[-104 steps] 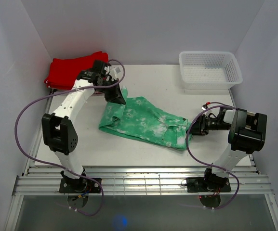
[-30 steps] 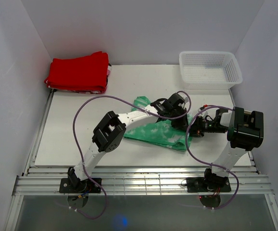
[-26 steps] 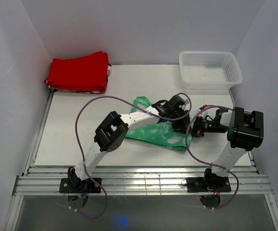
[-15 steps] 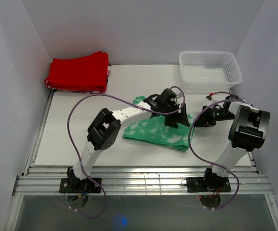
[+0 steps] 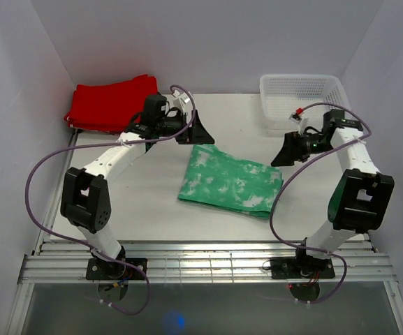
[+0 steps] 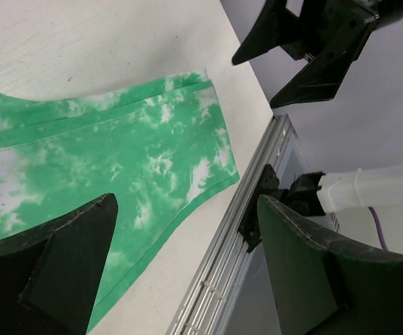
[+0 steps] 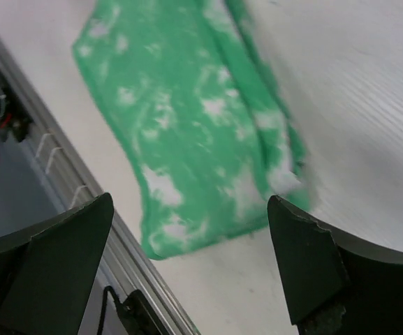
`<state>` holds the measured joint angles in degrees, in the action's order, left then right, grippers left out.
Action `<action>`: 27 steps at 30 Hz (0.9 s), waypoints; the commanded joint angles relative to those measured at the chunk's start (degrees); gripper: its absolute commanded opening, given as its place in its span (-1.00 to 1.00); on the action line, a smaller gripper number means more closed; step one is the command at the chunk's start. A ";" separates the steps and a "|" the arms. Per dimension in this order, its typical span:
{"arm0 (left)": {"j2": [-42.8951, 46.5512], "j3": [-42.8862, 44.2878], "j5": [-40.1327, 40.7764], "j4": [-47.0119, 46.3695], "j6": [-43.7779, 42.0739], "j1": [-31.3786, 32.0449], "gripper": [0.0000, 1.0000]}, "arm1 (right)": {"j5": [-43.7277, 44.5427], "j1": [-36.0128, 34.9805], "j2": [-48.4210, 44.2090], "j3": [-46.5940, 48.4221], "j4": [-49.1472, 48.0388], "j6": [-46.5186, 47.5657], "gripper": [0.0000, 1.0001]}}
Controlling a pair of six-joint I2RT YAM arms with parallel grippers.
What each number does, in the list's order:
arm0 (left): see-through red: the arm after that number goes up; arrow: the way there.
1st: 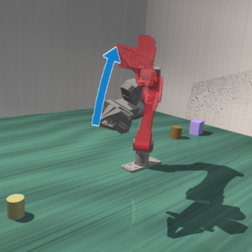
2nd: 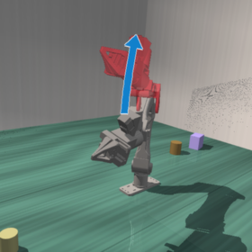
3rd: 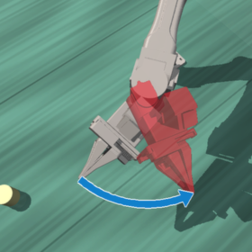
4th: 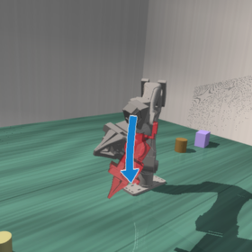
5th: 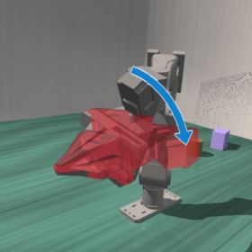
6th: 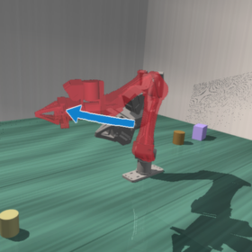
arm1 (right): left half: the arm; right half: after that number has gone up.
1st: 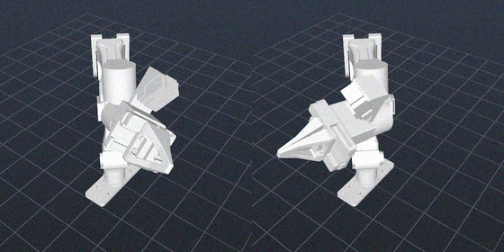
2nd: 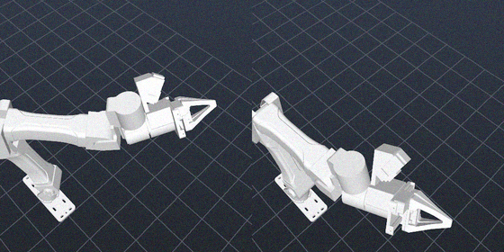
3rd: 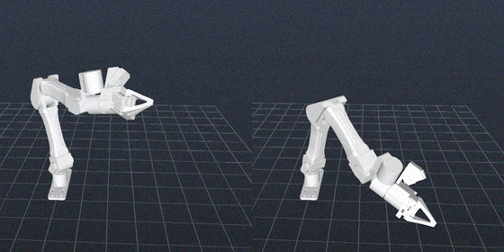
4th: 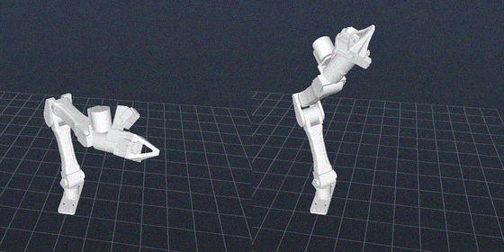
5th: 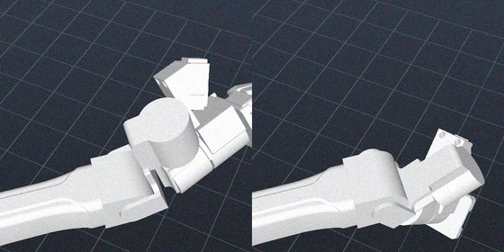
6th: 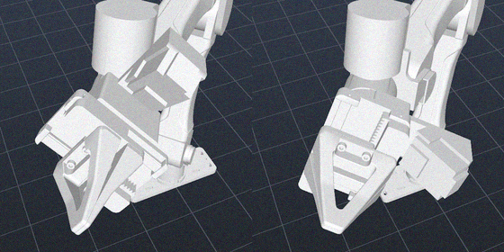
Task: Fold and stack the trousers
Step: Fold the trousers
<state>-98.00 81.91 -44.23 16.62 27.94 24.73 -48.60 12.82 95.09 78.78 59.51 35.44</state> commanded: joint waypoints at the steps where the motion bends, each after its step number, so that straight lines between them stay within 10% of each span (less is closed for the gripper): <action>1: -0.26 -5.70 -16.31 -10.36 -1.24 -0.82 0.80 | -11.86 -8.22 -0.26 -4.50 0.88 -3.00 0.92; 18: -36.73 0.00 -15.89 -43.34 26.64 -6.71 0.37 | -4.32 -10.80 22.86 -18.41 -9.14 -5.99 0.98; 27: -16.58 -5.97 -24.05 -33.17 8.64 -7.94 0.40 | -5.01 -10.80 15.40 -8.57 -0.02 -1.43 0.99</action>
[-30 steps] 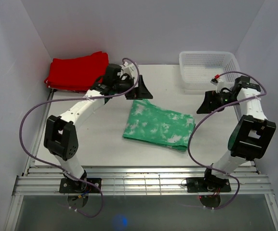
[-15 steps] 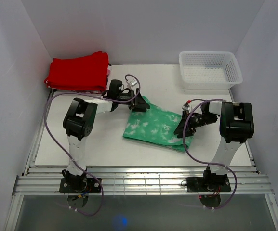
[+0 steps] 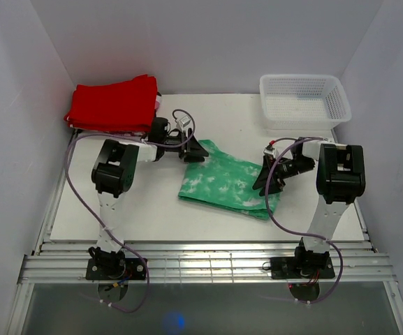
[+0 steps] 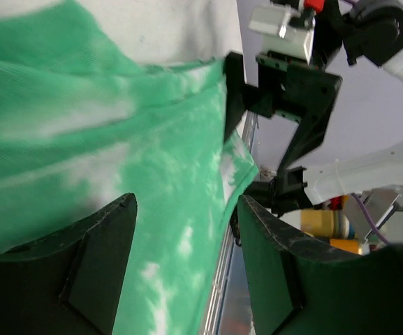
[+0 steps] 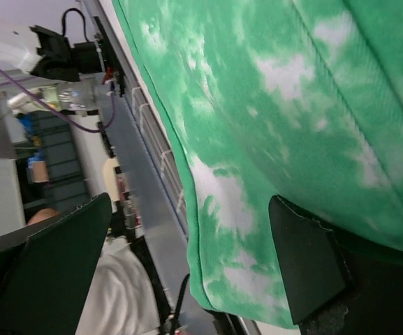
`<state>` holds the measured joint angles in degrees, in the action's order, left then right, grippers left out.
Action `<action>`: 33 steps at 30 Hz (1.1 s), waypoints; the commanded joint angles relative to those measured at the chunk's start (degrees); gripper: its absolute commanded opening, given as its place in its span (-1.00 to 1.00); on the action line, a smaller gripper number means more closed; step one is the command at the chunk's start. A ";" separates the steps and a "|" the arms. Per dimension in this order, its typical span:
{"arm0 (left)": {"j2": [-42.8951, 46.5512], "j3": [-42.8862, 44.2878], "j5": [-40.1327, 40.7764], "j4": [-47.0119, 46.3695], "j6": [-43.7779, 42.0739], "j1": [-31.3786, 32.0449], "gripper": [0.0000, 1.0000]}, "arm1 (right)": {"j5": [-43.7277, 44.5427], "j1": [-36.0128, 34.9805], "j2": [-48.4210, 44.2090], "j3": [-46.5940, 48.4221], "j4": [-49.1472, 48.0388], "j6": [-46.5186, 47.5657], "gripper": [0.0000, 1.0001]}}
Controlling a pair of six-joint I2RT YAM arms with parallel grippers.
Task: Fold and stack the trousers
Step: Fold the trousers
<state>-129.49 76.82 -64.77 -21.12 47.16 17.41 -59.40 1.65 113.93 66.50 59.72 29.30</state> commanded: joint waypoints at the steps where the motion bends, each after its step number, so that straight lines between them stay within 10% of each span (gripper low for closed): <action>1: 17.32 -1.92 -4.13 10.43 -14.42 -0.80 0.40 | 4.83 0.28 -6.24 3.99 0.82 5.24 0.99; 11: 37.38 -25.37 -6.86 16.99 -11.13 0.08 0.38 | 1.12 -3.48 -16.99 -6.64 -0.74 3.58 1.00; 25: 13.13 -24.26 -1.94 15.76 -11.12 -0.62 0.31 | 16.46 -4.99 7.61 -1.91 0.84 4.19 0.82; 33: 17.16 -27.24 -2.19 13.04 -10.68 -1.24 0.24 | 21.61 -4.72 14.92 23.46 5.54 7.16 0.79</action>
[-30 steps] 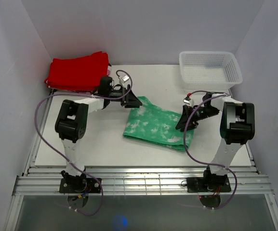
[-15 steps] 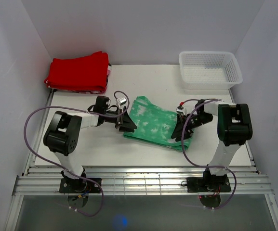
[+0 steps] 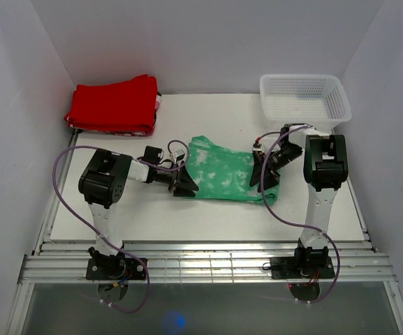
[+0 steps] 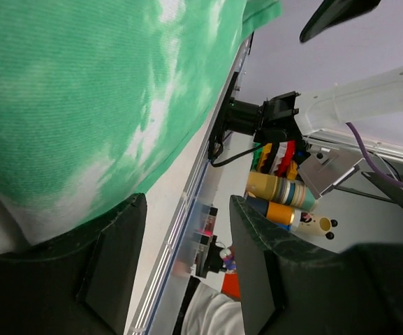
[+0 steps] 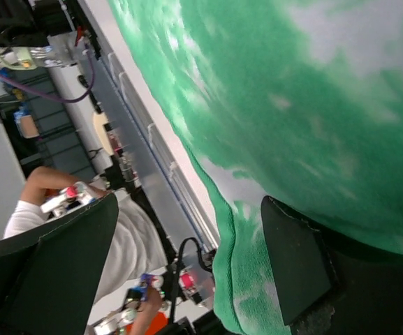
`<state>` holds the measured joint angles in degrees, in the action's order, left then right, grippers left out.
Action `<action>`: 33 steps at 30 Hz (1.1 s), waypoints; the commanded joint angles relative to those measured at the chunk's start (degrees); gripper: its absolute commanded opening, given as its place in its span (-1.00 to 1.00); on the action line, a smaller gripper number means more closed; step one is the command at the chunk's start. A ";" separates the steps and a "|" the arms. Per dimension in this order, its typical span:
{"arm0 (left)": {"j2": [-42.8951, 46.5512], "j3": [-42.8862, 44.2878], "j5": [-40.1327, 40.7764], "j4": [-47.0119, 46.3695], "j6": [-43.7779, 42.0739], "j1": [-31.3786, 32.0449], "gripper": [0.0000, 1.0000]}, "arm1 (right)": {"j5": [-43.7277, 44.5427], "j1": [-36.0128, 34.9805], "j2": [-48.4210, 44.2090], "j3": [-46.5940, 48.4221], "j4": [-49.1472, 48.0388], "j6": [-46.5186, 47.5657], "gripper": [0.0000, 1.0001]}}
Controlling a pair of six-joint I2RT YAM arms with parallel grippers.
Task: Fold and stack the trousers
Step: Fold the trousers
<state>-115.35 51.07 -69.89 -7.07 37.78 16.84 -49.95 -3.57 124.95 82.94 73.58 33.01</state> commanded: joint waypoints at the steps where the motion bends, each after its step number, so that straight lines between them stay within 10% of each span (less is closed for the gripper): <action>1: 5.03 -1.59 2.65 -0.84 -2.26 -0.67 0.23 | 9.29 0.24 3.55 8.63 -6.36 4.68 0.79; 13: 10.59 13.08 1.33 -1.28 0.45 -0.41 0.24 | -4.69 5.24 -11.13 -1.81 1.21 14.80 0.65; 33: -21.51 35.07 10.57 -15.34 13.02 -3.04 0.30 | -1.20 15.70 -2.75 -16.49 -19.36 0.11 0.04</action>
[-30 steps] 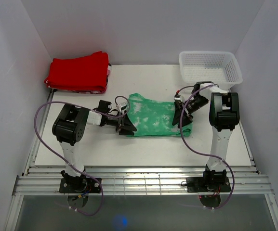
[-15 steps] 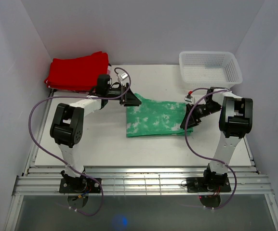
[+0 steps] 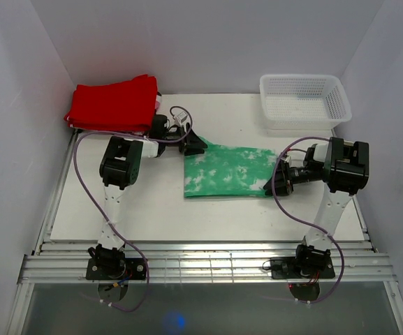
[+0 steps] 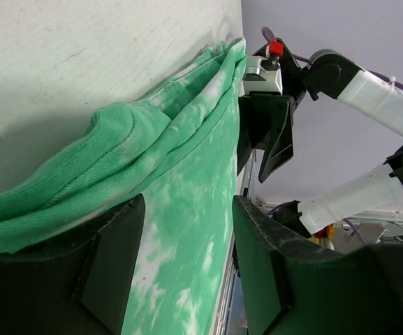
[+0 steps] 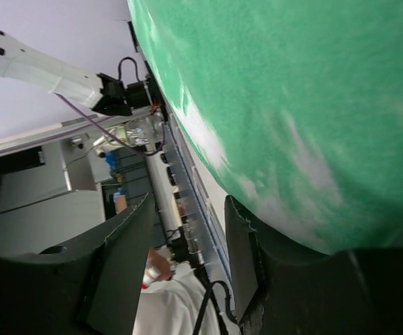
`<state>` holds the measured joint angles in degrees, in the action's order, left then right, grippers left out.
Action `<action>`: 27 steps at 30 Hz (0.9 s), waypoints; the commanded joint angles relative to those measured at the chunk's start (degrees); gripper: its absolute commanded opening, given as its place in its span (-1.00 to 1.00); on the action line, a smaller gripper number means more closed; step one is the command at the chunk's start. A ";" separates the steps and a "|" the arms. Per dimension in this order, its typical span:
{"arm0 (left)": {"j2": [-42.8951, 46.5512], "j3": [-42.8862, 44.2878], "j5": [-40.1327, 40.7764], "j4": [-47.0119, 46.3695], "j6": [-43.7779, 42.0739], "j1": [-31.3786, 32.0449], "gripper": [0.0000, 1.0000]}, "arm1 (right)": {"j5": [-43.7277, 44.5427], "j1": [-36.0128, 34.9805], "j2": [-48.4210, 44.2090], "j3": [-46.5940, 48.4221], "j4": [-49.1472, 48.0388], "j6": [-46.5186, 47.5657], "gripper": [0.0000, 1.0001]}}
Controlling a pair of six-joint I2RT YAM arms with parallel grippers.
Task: Fold and stack the trousers
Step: Fold the trousers, then neatly place the folded trousers to the corner
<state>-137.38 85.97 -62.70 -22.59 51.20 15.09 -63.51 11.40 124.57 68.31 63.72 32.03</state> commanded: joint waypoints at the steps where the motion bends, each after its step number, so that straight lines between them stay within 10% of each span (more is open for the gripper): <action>1: 1.58 -0.10 2.59 0.18 -0.40 -1.47 0.34 | 12.27 0.64 -3.54 -1.96 -8.71 2.15 0.04; 5: 11.06 -2.47 -2.25 0.18 -1.89 -2.87 0.48 | 10.86 0.47 -11.44 0.14 -5.72 4.62 0.04; 8: 22.66 -5.90 -1.47 8.39 -8.03 -4.89 0.95 | 11.29 -1.81 -19.35 2.61 -7.90 1.91 0.07; 14: 39.61 -6.60 12.84 38.89 -27.62 -9.72 0.96 | 27.62 -19.72 -33.59 4.90 -26.87 -8.38 0.15; 24: 65.38 -23.83 31.22 41.02 -27.82 -24.84 0.96 | 55.49 -54.35 -30.46 -0.37 -44.29 0.83 0.20; 27: 64.09 -23.40 25.98 46.30 -28.08 -25.20 0.96 | 58.40 -58.75 -27.29 -1.52 -47.37 1.89 0.20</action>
<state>-73.41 62.70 -36.58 17.65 24.40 -10.76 -13.08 -44.71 95.07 68.05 22.11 31.31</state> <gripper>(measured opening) 0.979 0.601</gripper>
